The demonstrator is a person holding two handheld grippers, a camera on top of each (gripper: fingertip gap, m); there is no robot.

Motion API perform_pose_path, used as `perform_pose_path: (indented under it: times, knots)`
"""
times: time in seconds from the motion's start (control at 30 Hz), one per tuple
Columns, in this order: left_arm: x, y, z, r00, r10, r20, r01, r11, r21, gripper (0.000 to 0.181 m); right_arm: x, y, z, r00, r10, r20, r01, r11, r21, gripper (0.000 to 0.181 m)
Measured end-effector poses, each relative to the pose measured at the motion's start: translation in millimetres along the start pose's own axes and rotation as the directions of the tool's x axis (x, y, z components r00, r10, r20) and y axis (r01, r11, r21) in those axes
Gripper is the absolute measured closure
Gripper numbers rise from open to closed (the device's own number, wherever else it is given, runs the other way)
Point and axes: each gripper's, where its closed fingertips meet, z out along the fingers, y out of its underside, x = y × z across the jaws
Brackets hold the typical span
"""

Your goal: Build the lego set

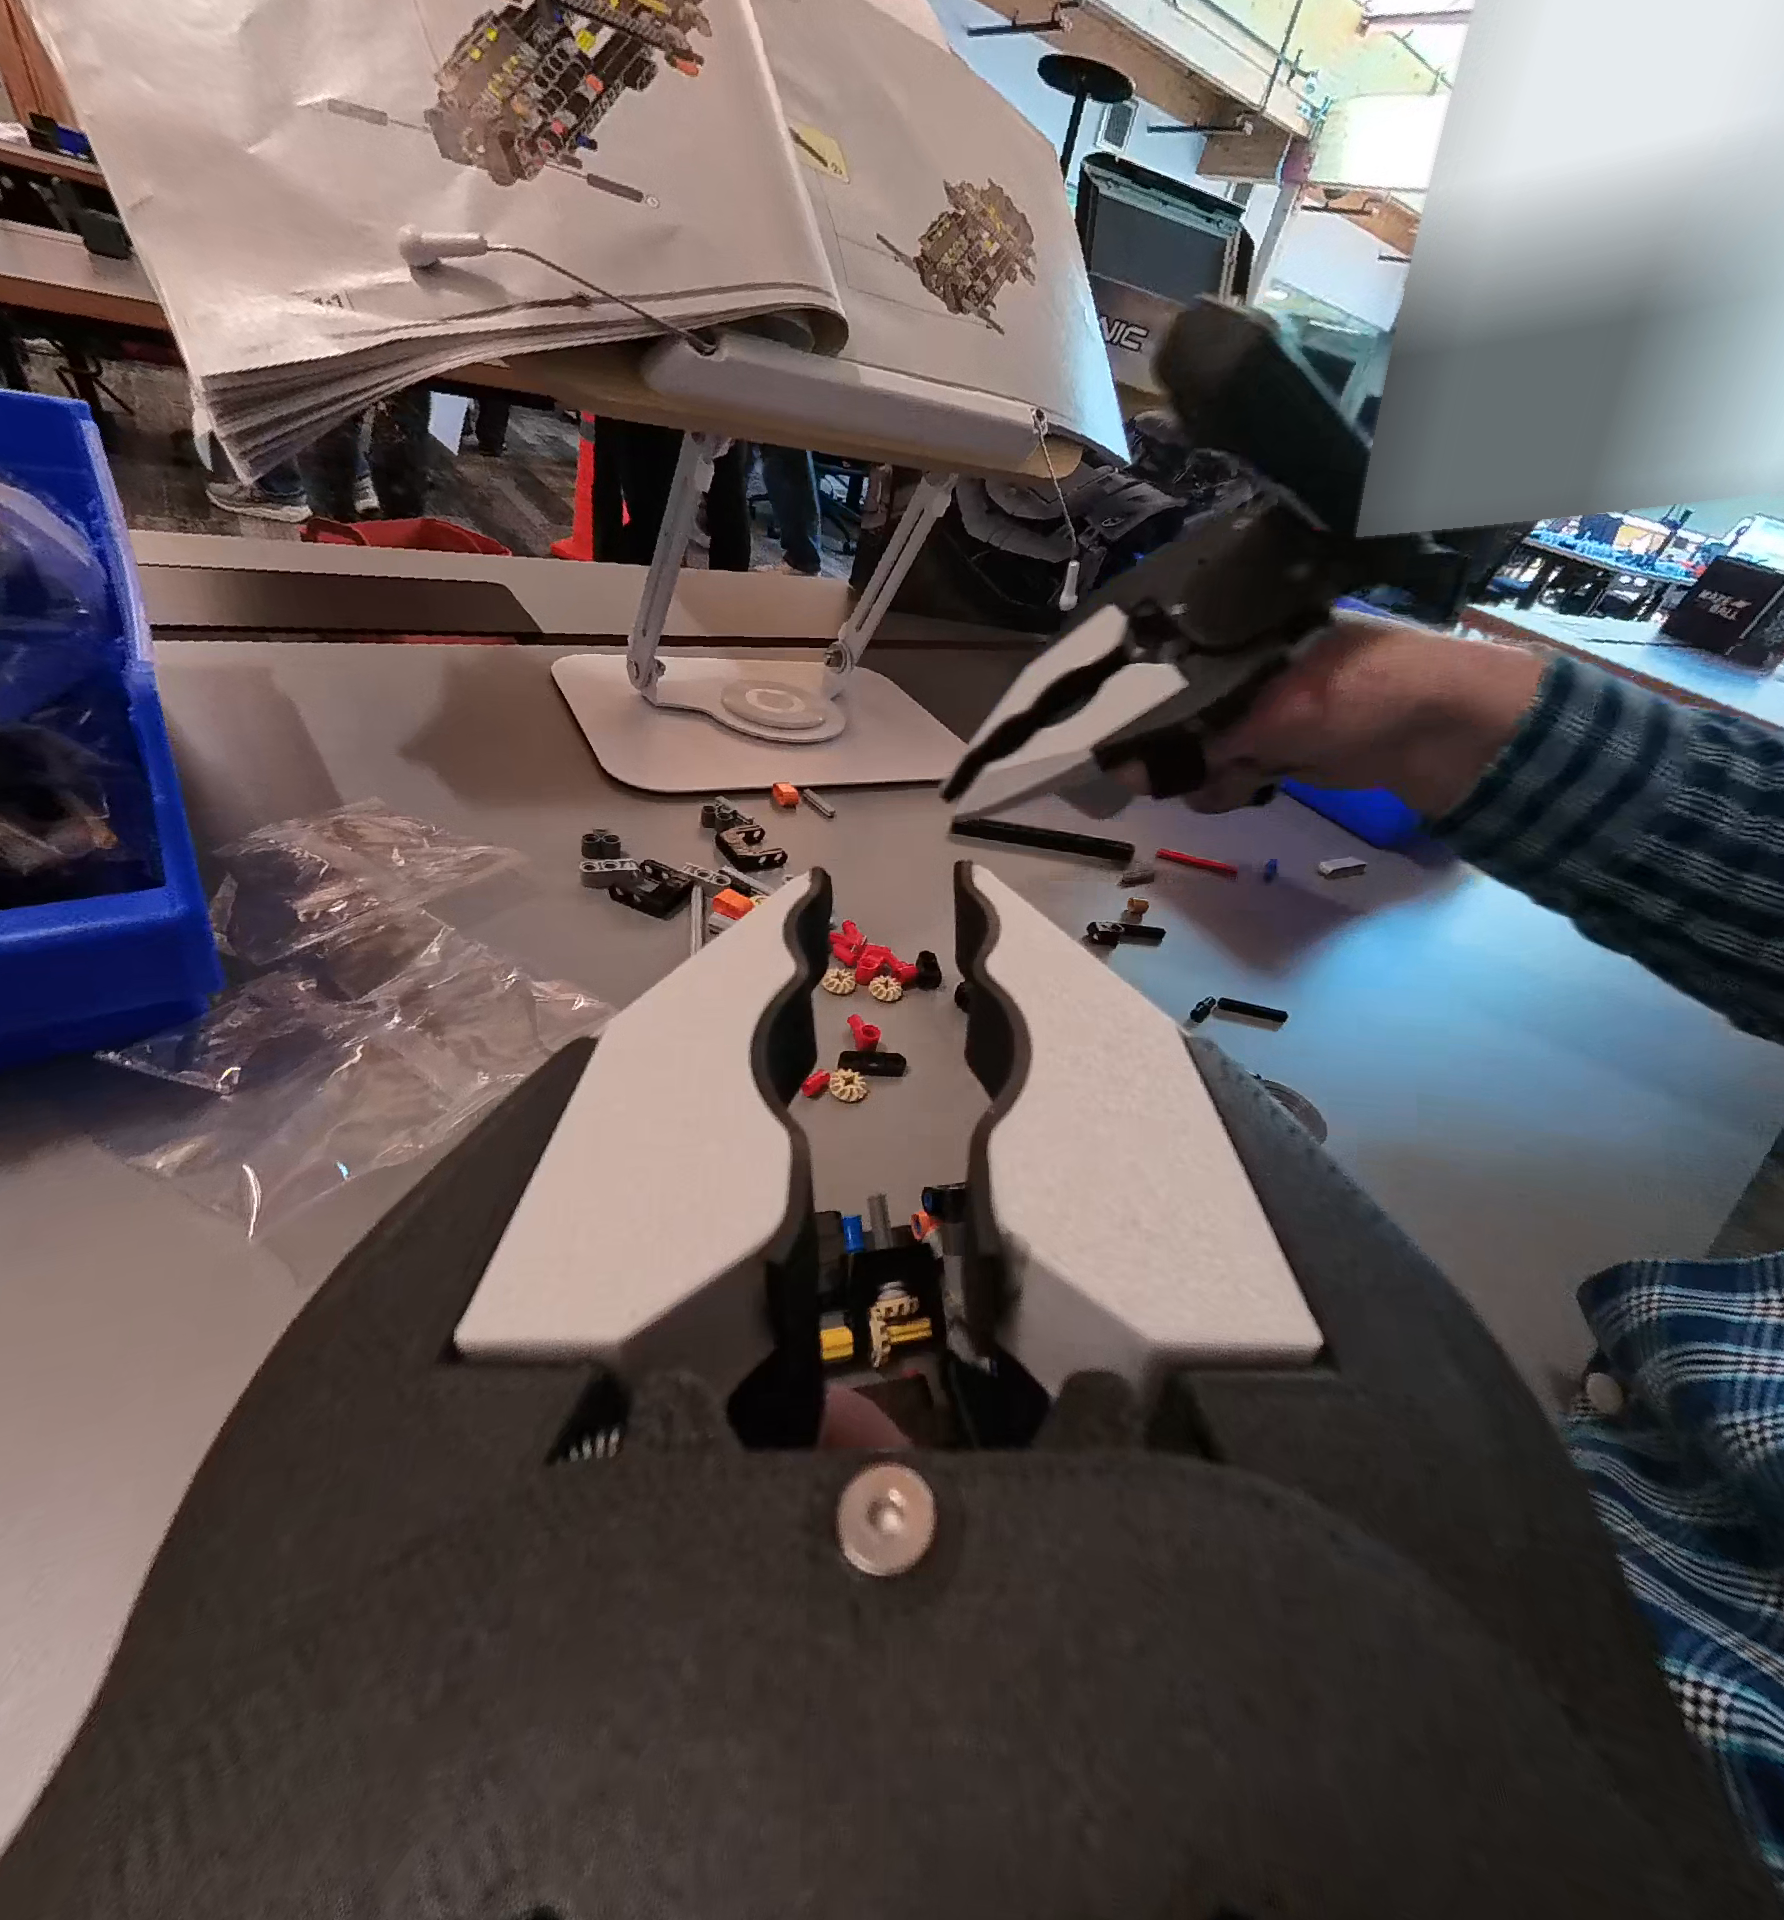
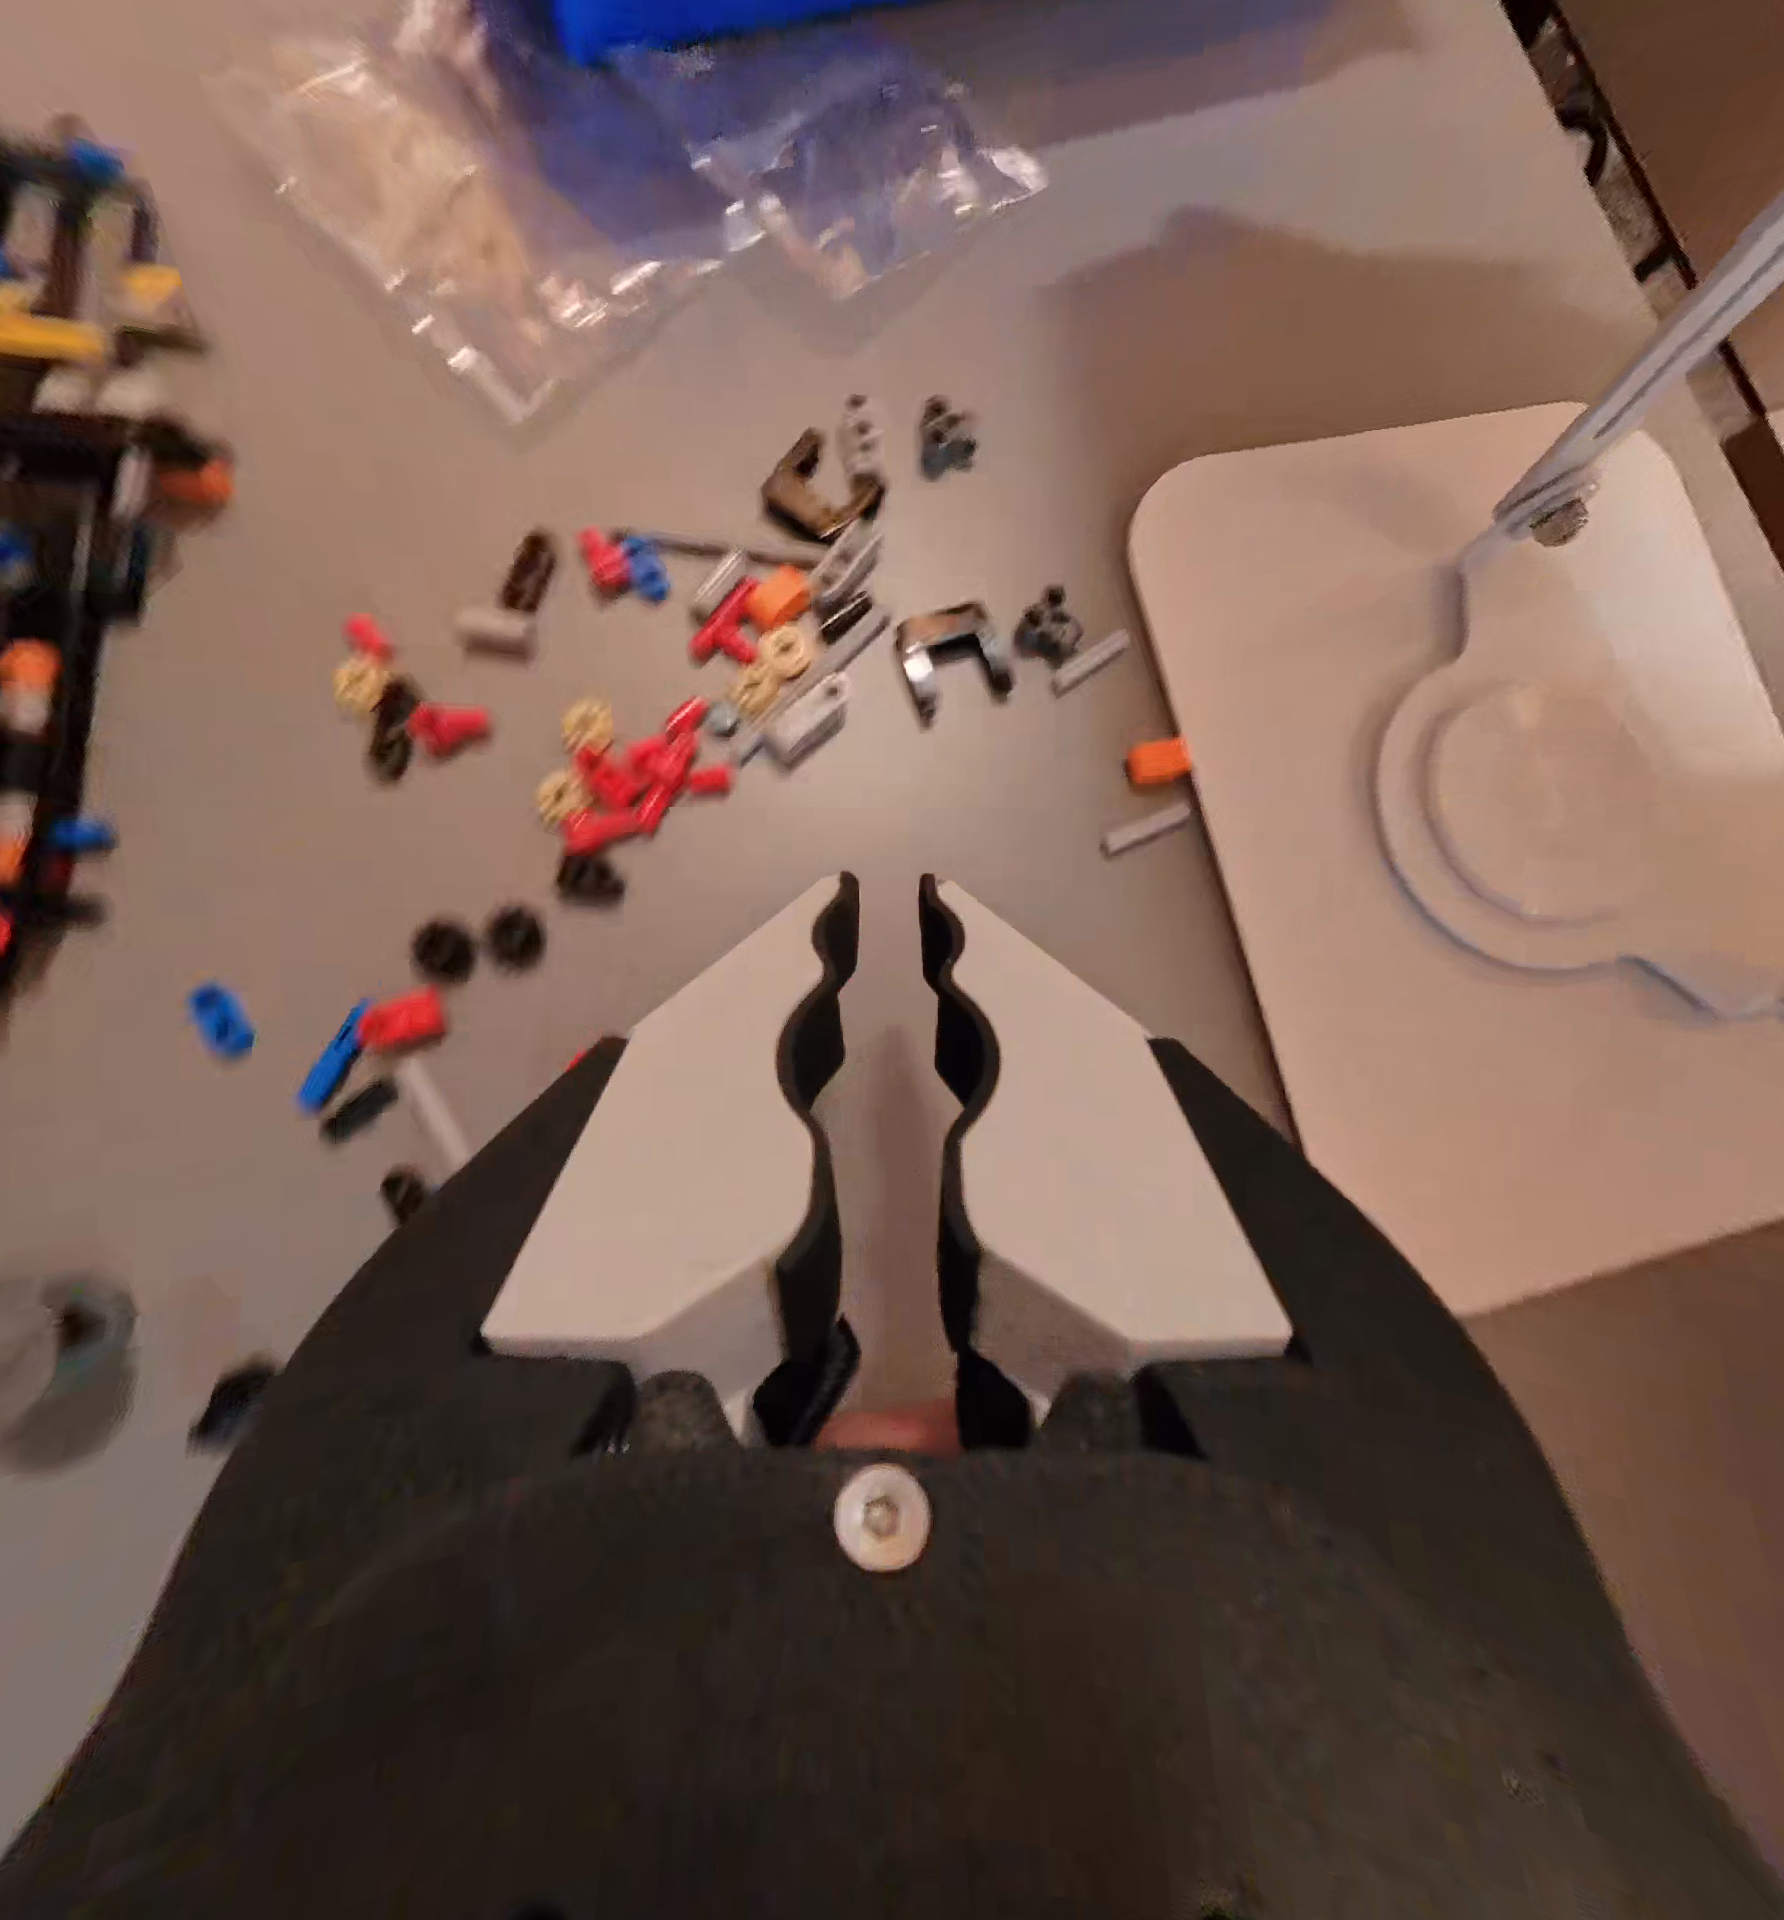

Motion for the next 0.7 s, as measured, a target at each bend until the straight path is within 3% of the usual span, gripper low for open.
perform_pose_path:
  times: [0.3, 0.7]
  knots:
    - [-4.6, -3.0, -4.9, 1.000, -0.015, 0.002, 0.015, 1.000, 0.016, 0.160, 46.7, -28.7, 65.9, 0.973, 0.220, -0.065, -0.223, 0.974, -0.044, 0.168]
    - [-13.3, -10.2, -13.5, 0.998, -0.070, -0.011, 0.070, 0.996, 0.054, 0.160, 52.8, -21.8, 82.2, 0.976, 0.171, -0.131, -0.187, 0.976, -0.114, 0.179]
